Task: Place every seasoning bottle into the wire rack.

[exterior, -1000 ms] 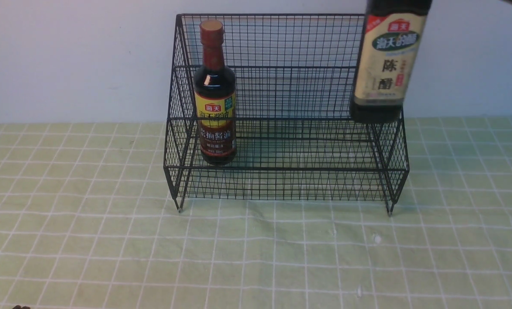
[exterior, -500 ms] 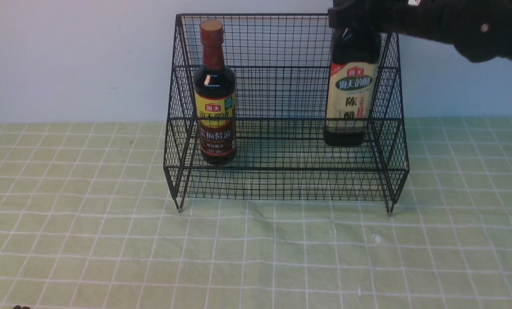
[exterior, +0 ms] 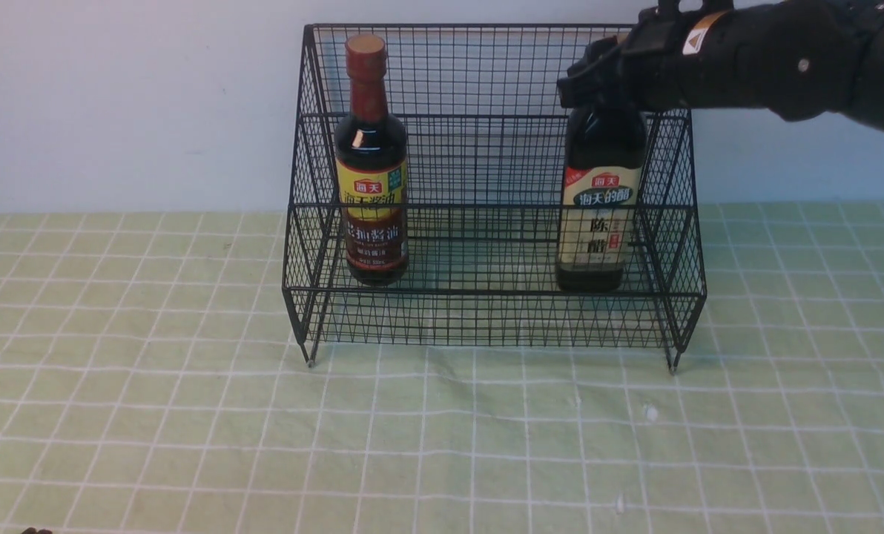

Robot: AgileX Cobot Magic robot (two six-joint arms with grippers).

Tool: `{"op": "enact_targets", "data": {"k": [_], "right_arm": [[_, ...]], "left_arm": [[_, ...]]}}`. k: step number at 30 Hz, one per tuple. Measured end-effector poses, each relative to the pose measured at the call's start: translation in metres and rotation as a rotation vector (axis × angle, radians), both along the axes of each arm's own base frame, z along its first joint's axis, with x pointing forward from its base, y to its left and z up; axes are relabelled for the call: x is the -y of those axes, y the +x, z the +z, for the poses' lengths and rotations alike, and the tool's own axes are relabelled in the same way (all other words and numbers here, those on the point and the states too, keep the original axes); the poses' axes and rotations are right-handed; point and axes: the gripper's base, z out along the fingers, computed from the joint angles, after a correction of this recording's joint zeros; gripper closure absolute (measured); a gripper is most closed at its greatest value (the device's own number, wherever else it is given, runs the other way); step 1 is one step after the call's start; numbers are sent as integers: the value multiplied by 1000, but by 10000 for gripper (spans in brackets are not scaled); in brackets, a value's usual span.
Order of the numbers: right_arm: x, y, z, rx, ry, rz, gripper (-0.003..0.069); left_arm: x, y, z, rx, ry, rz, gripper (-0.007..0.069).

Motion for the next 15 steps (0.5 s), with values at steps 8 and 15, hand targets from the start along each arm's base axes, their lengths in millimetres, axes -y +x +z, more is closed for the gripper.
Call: {"op": "enact_targets", "data": {"k": [8,15], "right_arm": [[9,-25,40,36,19,4,210],[28,-78,98,64,29,16,198]], "left_arm": [[0,0,0,0,0,0,631],[0,0,0,0,0,0,631]]}}
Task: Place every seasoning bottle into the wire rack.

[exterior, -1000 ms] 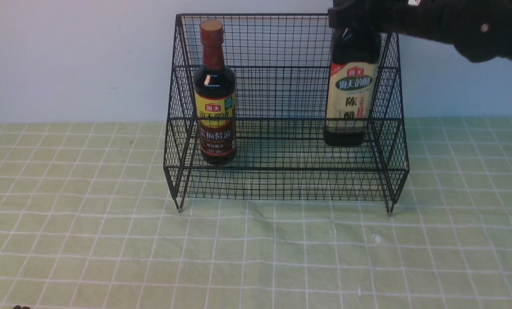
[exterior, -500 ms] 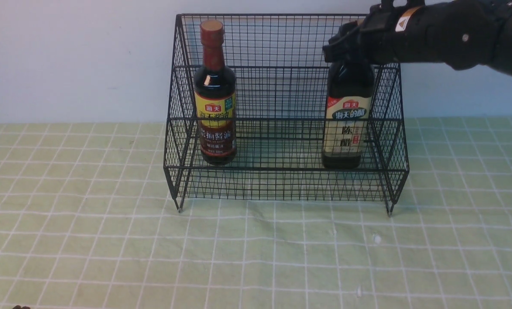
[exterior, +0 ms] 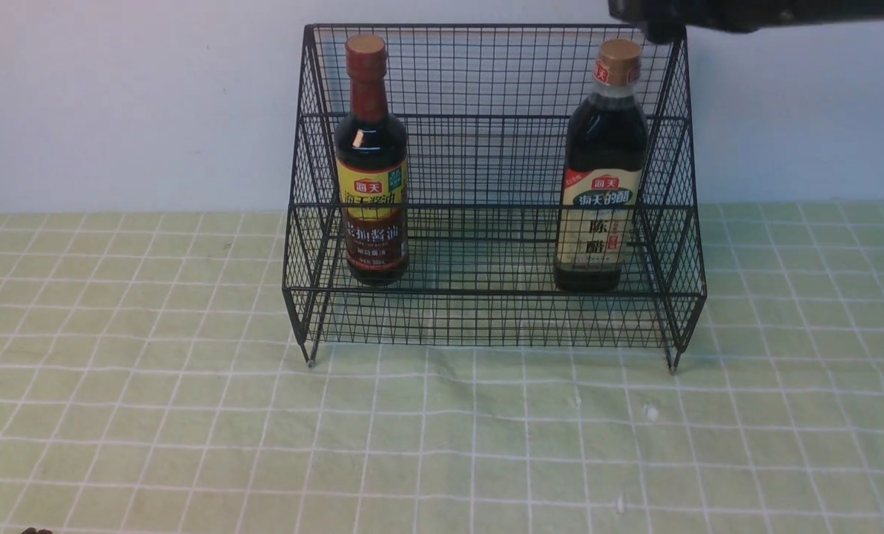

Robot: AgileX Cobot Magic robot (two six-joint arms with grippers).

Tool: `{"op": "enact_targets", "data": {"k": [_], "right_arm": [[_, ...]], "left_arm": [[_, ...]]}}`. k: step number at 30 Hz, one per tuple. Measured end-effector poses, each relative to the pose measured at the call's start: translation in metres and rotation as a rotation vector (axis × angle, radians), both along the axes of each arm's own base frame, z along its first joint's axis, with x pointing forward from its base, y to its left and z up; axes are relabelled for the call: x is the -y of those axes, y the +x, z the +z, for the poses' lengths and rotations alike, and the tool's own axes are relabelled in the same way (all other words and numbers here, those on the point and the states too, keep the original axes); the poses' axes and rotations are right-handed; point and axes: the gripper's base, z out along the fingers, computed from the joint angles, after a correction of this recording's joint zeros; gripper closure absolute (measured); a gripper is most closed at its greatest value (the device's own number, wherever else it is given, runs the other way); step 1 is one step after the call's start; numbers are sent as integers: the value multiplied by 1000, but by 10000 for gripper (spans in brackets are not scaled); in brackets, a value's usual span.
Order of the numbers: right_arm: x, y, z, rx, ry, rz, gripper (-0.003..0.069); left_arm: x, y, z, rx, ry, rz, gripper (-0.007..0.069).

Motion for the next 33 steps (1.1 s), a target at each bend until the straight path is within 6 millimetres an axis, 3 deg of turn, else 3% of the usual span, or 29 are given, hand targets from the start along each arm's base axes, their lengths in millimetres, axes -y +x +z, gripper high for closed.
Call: {"op": "enact_targets", "data": {"k": [3,4,8,10,11,12,13,14,15,16,18,22,23,30,33], "right_arm": [[16,-44,32,1,0,9,226],[17,-47,34,1,-1,9,230],[46,-120,69,-2,-37,6,398],[58,-150,78,-2,-29,-3,499],[60,-157,80,1,-24,-6,510],[70,-183,83,9,-2,-15,603],[73,-190,84,16,6,-18,610],[78,-202,82,20,15,-20,637],[88,-230,77,41,57,-32,659],[89,-232,74,33,62,-35,662],[103,-270,56,82,129,-51,671],[115,-300,24,153,194,-58,672],[118,-307,9,179,209,-57,673],[121,-329,-49,200,291,-18,673],[121,-330,-62,198,301,-14,673]], "left_arm": [[0,0,0,0,0,0,631],[0,0,0,0,0,0,631],[0,0,0,0,0,0,631],[0,0,0,0,0,0,631],[0,0,0,0,0,0,631],[0,0,0,0,0,0,631],[0,0,0,0,0,0,631],[0,0,0,0,0,0,631],[0,0,0,0,0,0,631],[0,0,0,0,0,0,631],[0,0,0,0,0,0,631],[0,0,0,0,0,0,631],[0,0,0,0,0,0,631],[0,0,0,0,0,0,631],[0,0,0,0,0,0,631]]}}
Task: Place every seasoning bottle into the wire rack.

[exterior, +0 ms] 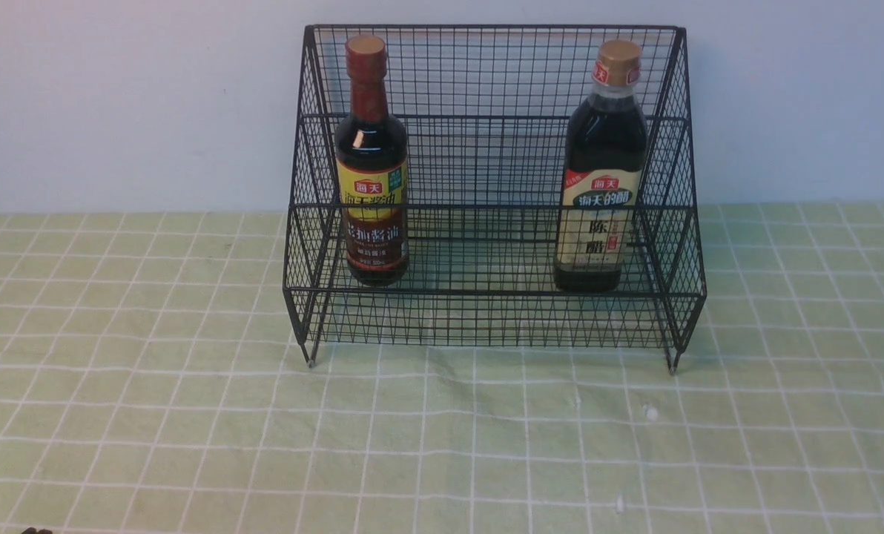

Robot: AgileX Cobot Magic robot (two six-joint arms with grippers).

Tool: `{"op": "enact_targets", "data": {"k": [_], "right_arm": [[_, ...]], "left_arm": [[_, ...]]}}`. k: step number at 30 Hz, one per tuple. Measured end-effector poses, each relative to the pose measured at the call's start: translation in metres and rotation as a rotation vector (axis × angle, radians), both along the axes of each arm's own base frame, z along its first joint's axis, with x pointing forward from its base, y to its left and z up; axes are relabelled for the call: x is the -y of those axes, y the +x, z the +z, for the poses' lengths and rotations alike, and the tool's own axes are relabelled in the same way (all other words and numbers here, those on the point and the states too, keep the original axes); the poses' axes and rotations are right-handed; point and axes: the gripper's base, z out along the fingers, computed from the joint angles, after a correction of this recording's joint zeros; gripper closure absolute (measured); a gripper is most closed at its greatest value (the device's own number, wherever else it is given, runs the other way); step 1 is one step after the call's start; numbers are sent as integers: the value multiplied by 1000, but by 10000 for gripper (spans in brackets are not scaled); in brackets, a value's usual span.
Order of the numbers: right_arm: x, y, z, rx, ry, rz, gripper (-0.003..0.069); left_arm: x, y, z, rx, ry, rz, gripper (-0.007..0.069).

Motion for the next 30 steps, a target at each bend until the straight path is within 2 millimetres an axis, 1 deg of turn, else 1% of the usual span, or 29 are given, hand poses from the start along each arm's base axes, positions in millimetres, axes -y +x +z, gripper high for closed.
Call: {"op": "enact_targets", "data": {"k": [5,7,11,15,16,17,20,22,26,27,28,30], "right_arm": [[-2,6,-16,47,-1,-3,673],[-3,11,-21,69,-25,-12,673],[-4,28,-41,146,-111,-99,673],[-2,42,-69,125,-151,-237,673],[-1,48,-82,96,-161,-287,673],[-1,48,-84,91,-162,-294,673],[3,57,-119,-4,-186,-376,673],[4,59,-138,-49,-195,-393,673],[5,58,-170,-87,-203,-398,673],[5,58,-172,-92,-204,-397,673],[5,59,-182,-116,-209,-396,673],[5,59,-182,-106,-207,-397,673]], "left_arm": [[0,0,0,0,0,0,631],[0,0,0,0,0,0,631],[0,0,0,0,0,0,631],[0,0,0,0,0,0,631],[0,0,0,0,0,0,631],[0,0,0,0,0,0,631],[0,0,0,0,0,0,631],[0,0,0,0,0,0,631],[0,0,0,0,0,0,631],[0,0,0,0,0,0,631],[0,0,0,0,0,0,631],[0,0,0,-1,0,0,631]]}}
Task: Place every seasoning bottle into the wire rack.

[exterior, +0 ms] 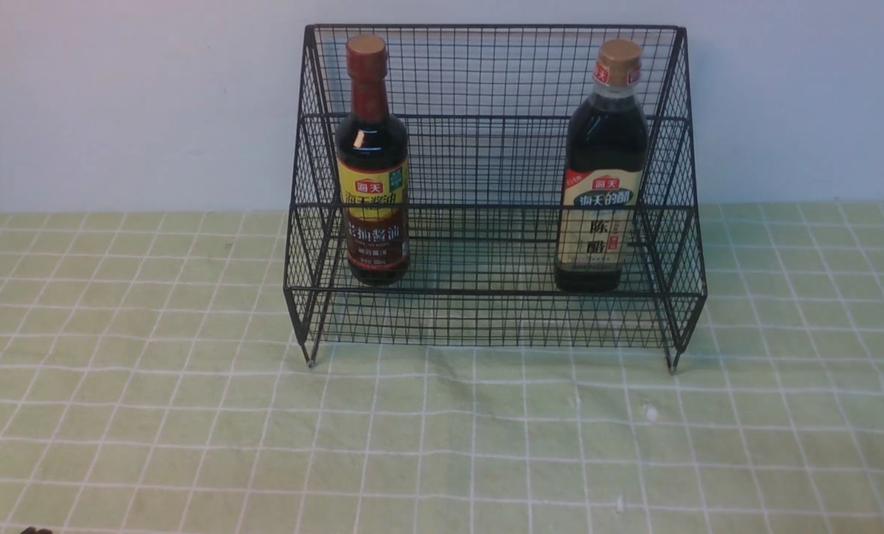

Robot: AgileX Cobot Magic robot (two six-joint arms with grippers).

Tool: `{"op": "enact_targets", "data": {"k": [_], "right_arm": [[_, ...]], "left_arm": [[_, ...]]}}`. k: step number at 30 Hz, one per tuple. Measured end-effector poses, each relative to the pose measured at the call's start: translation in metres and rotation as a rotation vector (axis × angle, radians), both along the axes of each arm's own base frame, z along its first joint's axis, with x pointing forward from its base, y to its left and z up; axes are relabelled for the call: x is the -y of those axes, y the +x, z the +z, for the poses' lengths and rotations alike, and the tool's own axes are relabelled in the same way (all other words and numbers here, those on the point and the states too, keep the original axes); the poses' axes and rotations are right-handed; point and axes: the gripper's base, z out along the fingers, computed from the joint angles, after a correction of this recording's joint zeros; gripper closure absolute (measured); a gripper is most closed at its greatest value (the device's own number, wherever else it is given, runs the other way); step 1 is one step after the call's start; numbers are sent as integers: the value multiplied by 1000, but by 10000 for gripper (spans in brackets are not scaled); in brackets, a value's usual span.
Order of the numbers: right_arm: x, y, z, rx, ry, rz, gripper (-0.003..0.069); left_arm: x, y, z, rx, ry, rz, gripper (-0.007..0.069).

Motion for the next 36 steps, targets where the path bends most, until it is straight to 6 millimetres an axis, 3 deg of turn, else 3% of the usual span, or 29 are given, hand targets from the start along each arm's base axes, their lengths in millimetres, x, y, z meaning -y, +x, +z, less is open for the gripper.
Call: {"op": "enact_targets", "data": {"k": [36], "right_arm": [[0,1,1,19,0,0,673]], "left_arm": [[0,0,0,0,0,0,631]]}}
